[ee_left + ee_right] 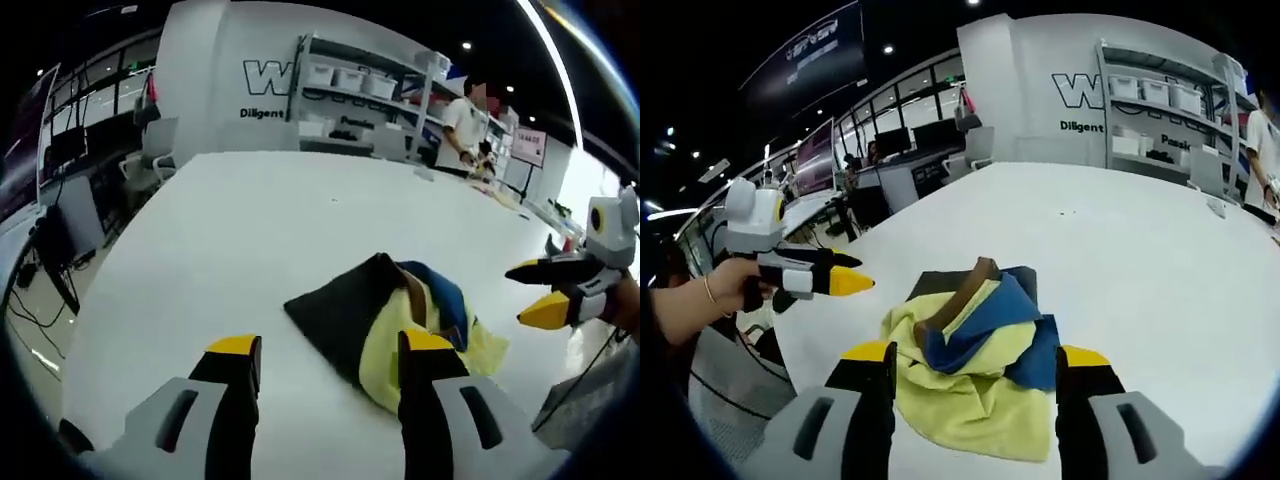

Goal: Fold the garment on the visible template until the final outline fits inside the template.

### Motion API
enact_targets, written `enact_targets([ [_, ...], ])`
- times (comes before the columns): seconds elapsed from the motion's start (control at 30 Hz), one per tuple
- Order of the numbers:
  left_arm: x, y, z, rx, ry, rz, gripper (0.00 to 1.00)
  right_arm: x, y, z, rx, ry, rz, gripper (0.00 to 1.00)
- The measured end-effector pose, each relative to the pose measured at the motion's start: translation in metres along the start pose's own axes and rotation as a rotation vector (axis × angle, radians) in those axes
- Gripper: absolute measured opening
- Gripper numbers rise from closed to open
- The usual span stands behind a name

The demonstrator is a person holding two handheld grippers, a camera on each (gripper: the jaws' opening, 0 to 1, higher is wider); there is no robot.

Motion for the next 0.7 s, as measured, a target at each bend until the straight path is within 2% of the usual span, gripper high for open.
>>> enact_targets([
  [0.03,-0.003,0.005,0.001,0.007,0.021,0.018,0.5,0.0,0.002,0.0,-0.002,0.004,0.003,0.61],
  [0.2,-0.007,0.02,0.002,0.013,-0.011,0.011,0.5,0.007,0.016,0.002,0.005,-0.013,-0.015,0.59],
  [0.4,-0.009,0.04,-0.004,-0.018,-0.032,0.005,0.5,0.014,0.03,0.0,-0.003,-0.004,-0.028,0.58],
  [0.47,-0.006,0.048,-0.01,-0.057,-0.082,-0.015,0.49,0.016,0.036,-0.002,-0.013,-0.011,-0.039,0.58],
  [0.5,-0.008,0.052,-0.011,-0.058,-0.102,-0.004,0.48,0.016,0.037,-0.003,-0.013,-0.003,-0.038,0.57],
  [0.57,-0.008,0.058,-0.012,-0.056,-0.106,-0.009,0.47,0.017,0.043,-0.005,-0.014,0.016,-0.034,0.56],
  [0.63,-0.008,0.063,-0.017,-0.089,-0.11,0.002,0.49,0.018,0.047,-0.007,-0.019,0.025,-0.037,0.53],
  [0.7,-0.006,0.067,-0.019,-0.093,-0.109,-0.004,0.48,0.019,0.049,-0.008,-0.023,0.028,-0.043,0.5],
])
Point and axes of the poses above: the point that each gripper's makers call its tool centre point, and the gripper's own axes: y roughly forward along the fingers, x roughly to its right, z roughly out of its top, the point moved 3 cm from there along -y, roughly backward along the fingers, and after that the axes turned 10 degrees about y, right-handed, at the moved point
